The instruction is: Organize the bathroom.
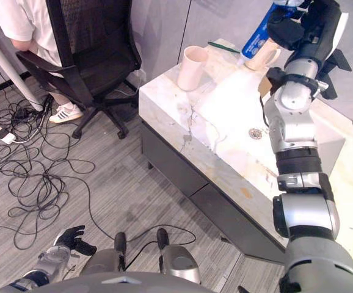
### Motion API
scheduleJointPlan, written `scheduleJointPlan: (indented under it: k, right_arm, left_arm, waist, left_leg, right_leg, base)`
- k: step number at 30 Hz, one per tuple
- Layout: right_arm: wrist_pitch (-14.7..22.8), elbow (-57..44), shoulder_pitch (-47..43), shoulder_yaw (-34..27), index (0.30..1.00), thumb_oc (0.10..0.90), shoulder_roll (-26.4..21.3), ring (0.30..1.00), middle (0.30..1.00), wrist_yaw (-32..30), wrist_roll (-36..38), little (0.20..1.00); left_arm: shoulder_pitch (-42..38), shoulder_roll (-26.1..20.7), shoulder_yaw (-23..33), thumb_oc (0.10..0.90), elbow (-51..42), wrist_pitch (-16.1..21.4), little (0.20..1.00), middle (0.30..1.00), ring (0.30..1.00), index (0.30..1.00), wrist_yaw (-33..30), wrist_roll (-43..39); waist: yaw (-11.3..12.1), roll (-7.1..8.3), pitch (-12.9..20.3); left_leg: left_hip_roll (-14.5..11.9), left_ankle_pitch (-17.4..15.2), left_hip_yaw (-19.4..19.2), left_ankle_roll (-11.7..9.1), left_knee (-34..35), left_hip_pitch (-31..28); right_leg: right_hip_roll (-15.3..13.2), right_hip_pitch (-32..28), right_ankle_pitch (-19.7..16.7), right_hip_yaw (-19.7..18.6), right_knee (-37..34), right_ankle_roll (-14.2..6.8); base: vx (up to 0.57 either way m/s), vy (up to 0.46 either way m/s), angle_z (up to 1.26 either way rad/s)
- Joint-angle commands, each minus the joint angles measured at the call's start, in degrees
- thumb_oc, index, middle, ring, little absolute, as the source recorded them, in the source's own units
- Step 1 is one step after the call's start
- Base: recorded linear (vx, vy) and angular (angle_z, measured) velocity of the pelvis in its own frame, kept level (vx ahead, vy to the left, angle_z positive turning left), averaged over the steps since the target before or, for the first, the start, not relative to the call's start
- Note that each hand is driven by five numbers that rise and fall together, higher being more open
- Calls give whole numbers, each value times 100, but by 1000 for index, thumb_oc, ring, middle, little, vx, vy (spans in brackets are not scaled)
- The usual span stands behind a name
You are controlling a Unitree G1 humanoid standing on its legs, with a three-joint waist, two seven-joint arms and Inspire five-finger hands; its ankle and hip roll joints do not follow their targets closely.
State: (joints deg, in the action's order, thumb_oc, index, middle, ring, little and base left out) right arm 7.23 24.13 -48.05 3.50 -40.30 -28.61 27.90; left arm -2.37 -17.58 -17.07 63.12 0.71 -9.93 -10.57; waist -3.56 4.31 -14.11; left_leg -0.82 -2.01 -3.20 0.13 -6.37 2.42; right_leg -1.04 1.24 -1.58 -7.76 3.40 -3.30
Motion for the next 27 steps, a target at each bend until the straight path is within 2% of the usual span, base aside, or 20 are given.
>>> scheduleJointPlan:
  k: [1, 10, 27]
  right_arm:
    - [919, -436, -424, -366, 300, 400, -211, 300, 300, -132, -236, 300]
    - [834, -418, -465, -290, 300, 400, -143, 300, 300, -6, -469, 300]
    - [826, -433, -346, -172, 300, 400, -14, 300, 300, 109, -626, 300]
  left_arm:
    - [142, -181, -92, 800, 299, 214, 900, 900, 900, 900, -101, 75]
    - [244, -153, -107, 800, 311, 399, 900, 900, 900, 900, 97, 157]
    - [298, -101, -85, 800, 326, 459, 900, 900, 900, 900, 177, 120]
  waist:
    - [65, 126, 760]
    - [10, 44, 790]
    - [-46, -16, 843]
  left_leg:
    - [-374, -170, 189, -21, -146, -265]
    - [-368, -170, 117, -48, -27, -417]
    - [-383, -174, 2, -46, 106, -563]
  right_leg:
    - [-13, 177, 67, -53, 401, -108]
    - [-50, 120, 73, -66, 349, -116]
    - [-73, 36, 74, -99, 259, -124]
  base:
    - [5, 26, 4]
    - [9, 24, 3]
    - [5, 4, -2]
